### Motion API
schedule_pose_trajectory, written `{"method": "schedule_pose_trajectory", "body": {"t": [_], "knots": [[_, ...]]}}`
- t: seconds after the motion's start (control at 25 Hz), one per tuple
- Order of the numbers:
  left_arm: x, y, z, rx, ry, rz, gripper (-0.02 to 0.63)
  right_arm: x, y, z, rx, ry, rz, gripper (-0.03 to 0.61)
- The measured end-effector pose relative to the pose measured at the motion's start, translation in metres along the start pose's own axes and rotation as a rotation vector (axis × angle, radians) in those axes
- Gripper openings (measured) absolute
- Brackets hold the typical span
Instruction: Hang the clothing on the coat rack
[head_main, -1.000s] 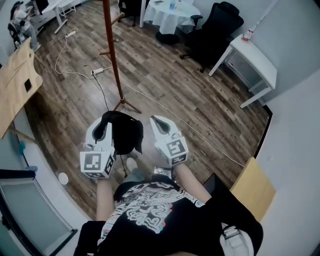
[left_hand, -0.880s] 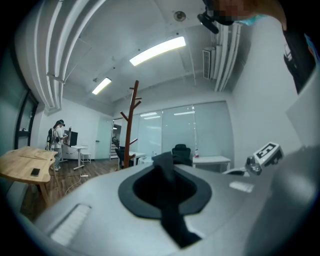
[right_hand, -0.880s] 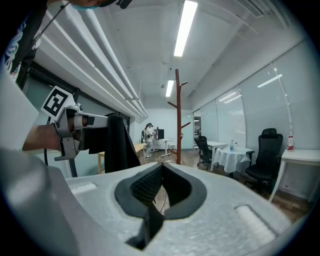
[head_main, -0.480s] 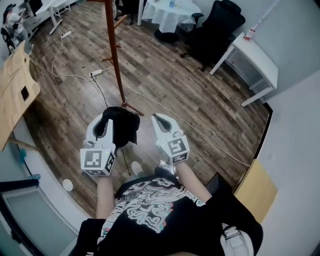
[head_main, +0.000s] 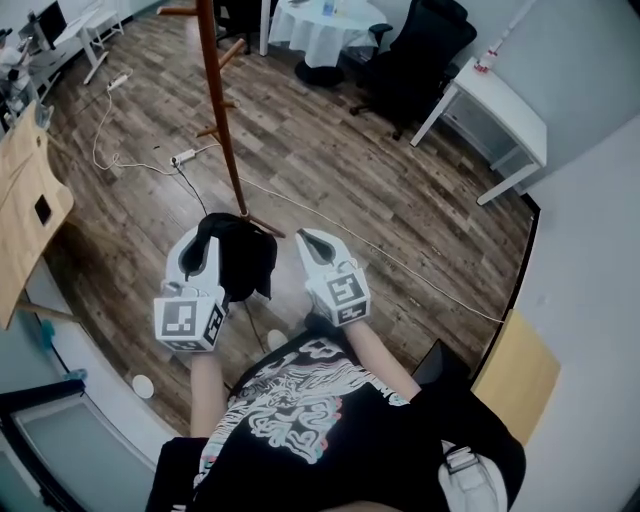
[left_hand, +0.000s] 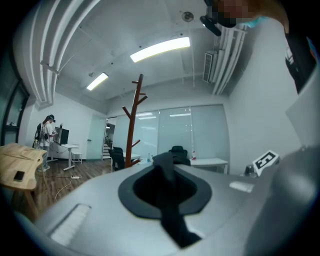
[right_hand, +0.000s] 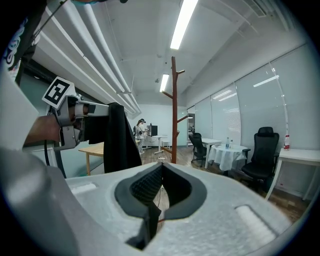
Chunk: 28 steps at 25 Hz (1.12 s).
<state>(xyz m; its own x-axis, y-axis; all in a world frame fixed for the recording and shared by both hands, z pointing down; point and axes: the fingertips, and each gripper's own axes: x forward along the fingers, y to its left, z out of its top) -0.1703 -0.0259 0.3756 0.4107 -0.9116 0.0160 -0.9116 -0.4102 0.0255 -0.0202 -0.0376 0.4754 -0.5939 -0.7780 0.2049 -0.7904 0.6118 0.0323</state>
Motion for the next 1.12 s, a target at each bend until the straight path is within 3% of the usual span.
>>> {"method": "schedule_pose_trajectory", "body": {"t": [0.28, 0.72, 1.12], "knots": [[0.017, 0.002, 0.003, 0.004, -0.007, -0.028, 0.008, 0.020, -0.002, 0.011, 0.001, -0.031, 0.017, 0.000], [0.069, 0.027, -0.012, -0.012, 0.013, -0.009, 0.008, 0.080, -0.014, 0.018, -0.007, -0.078, 0.171, 0.002], [0.124, 0.059, -0.018, -0.003, 0.000, 0.007, 0.008, 0.144, -0.044, 0.017, -0.037, -0.048, 0.221, 0.002]]}}
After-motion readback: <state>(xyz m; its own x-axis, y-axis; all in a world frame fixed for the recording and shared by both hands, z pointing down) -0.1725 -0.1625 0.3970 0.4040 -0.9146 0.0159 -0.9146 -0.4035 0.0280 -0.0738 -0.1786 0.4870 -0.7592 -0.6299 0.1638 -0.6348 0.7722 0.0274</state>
